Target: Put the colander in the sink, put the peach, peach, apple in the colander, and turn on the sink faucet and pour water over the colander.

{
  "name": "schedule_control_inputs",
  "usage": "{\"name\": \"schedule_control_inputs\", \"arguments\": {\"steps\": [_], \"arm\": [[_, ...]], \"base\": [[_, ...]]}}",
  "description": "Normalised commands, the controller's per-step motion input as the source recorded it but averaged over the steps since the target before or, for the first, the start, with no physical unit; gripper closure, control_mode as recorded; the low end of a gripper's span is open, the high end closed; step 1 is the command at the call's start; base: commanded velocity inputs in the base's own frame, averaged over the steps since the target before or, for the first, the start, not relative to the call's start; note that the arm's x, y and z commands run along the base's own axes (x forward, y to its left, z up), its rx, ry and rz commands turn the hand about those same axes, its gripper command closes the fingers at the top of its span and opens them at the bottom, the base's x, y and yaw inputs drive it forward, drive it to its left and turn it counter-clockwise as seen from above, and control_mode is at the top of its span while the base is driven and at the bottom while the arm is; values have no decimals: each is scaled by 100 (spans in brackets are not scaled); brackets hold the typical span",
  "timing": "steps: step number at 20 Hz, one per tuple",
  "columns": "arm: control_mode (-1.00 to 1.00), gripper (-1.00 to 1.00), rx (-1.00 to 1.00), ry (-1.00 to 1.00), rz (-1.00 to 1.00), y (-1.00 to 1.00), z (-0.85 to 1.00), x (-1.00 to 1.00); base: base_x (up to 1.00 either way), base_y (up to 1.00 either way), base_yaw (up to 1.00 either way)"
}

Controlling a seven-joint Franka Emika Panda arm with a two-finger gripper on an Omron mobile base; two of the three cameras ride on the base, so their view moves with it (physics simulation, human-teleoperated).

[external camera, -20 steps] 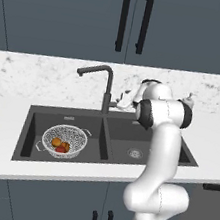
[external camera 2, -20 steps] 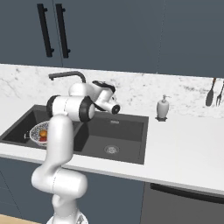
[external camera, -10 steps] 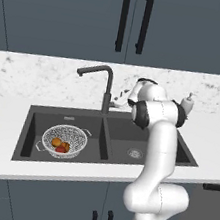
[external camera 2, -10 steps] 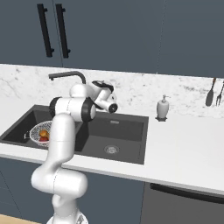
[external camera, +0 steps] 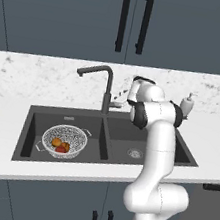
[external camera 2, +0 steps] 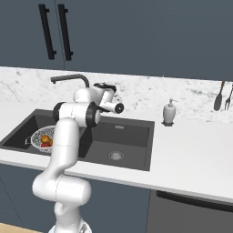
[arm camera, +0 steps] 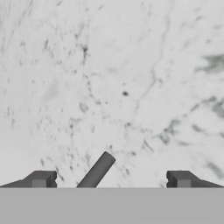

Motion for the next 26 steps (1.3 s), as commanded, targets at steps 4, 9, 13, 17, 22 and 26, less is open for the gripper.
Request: {"name": "schedule_control_inputs", "arguments": {"steps": [4, 9, 13, 17, 22, 26], "arm": [[-100, -100, 0, 0, 0, 18, -36, 4], [-100, -100, 0, -2, -4, 15, -19, 22], [-100, -100, 0, -6, -7, 20, -19, 23], [-100, -100, 0, -7, -7, 28, -23, 20], [-100, -100, 0, -2, -8, 27, -16, 26], [-100, -100, 0, -3, -8, 35, -13, 11]], "base": [[0, 0, 0], [0, 0, 0], [0, 0, 0], [0, 0, 0], [0, 0, 0], [0, 0, 0]]}}
